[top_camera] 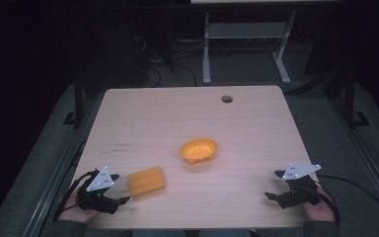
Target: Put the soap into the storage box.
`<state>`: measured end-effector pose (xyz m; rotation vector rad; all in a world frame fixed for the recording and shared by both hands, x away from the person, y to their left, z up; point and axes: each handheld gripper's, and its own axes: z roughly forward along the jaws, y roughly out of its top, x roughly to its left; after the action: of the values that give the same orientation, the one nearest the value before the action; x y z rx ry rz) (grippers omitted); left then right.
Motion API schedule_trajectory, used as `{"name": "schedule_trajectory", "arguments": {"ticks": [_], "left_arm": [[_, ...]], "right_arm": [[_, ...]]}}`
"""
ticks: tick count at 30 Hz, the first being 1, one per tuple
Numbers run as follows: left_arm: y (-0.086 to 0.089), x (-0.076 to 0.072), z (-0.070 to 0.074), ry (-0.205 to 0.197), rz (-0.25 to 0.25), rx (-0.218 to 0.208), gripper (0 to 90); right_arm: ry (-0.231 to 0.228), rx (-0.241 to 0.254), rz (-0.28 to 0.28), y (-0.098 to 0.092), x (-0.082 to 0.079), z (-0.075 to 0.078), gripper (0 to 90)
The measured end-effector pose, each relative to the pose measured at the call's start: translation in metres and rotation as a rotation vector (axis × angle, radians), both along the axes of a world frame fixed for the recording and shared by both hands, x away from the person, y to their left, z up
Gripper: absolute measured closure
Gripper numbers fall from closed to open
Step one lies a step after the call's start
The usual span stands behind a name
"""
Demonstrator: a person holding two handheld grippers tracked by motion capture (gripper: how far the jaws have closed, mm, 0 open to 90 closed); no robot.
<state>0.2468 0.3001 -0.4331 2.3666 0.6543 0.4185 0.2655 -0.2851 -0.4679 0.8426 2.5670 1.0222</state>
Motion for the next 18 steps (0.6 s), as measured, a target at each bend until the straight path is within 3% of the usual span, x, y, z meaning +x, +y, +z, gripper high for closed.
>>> {"name": "schedule_trajectory", "arguments": {"ticks": [18], "left_arm": [[-0.016, 0.008, 0.007, -0.01, -0.052, 0.045, 17.4]], "right_arm": [[-0.004, 0.011, -0.013, -0.003, -0.001, 0.0, 13.7]]}}
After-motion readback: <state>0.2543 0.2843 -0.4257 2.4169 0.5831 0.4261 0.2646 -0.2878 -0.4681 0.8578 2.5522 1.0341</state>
